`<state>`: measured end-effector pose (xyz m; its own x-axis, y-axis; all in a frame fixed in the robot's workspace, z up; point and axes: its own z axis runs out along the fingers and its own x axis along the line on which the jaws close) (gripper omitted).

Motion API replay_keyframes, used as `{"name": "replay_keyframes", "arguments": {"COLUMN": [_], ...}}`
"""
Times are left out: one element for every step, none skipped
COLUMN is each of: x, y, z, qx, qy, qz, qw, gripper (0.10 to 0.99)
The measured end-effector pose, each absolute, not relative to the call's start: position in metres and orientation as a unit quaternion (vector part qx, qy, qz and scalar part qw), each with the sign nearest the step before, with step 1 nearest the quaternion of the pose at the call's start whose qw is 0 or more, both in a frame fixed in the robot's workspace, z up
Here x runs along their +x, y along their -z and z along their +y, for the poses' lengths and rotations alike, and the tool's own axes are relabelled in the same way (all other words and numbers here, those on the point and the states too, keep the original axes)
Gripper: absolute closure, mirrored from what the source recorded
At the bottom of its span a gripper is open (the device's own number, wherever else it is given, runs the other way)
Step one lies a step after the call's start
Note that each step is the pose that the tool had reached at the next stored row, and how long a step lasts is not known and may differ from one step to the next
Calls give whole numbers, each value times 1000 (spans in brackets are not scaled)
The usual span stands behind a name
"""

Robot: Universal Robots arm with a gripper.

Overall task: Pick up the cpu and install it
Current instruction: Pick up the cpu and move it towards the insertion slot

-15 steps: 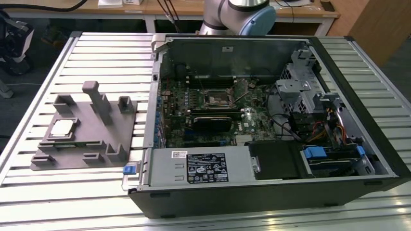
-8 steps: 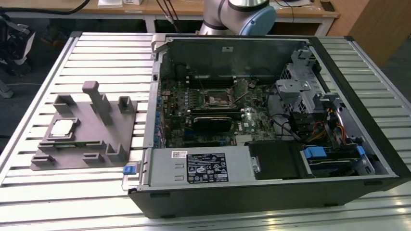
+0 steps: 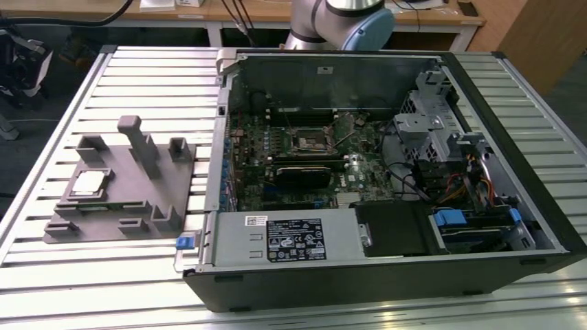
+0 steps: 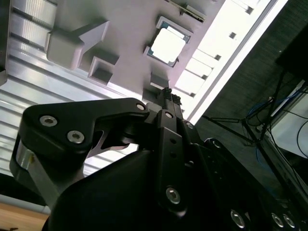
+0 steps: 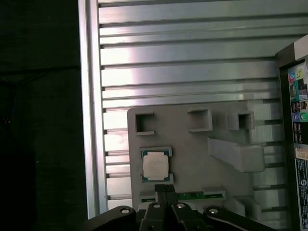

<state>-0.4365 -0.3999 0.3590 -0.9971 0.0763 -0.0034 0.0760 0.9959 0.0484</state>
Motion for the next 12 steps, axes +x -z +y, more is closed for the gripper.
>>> {"name": "replay_keyframes", "arguments": {"x": [-436, -436, -436, -436, -436, -436, -436, -436, -436, -436, -436, -436], "y": [-358, -358, -357, -356, -355, -355, -354, -353, -353, -352, -351, -350], "z": [-400, -400, -400, -400, -400, -400, -401, -401, -401, -401, -401, -401], "qx": [38, 38, 38, 38, 38, 38, 38, 38, 38, 38, 38, 38], "qy": [-24, -24, -24, -24, -24, -24, -24, -25, -25, -25, -25, -25], "qz": [999, 999, 999, 999, 999, 999, 999, 999, 999, 999, 999, 999], "qw": [3, 3, 3, 3, 3, 3, 3, 3, 3, 3, 3, 3], "gripper": [980, 980, 980, 980, 980, 980, 980, 980, 980, 980, 980, 980]}}
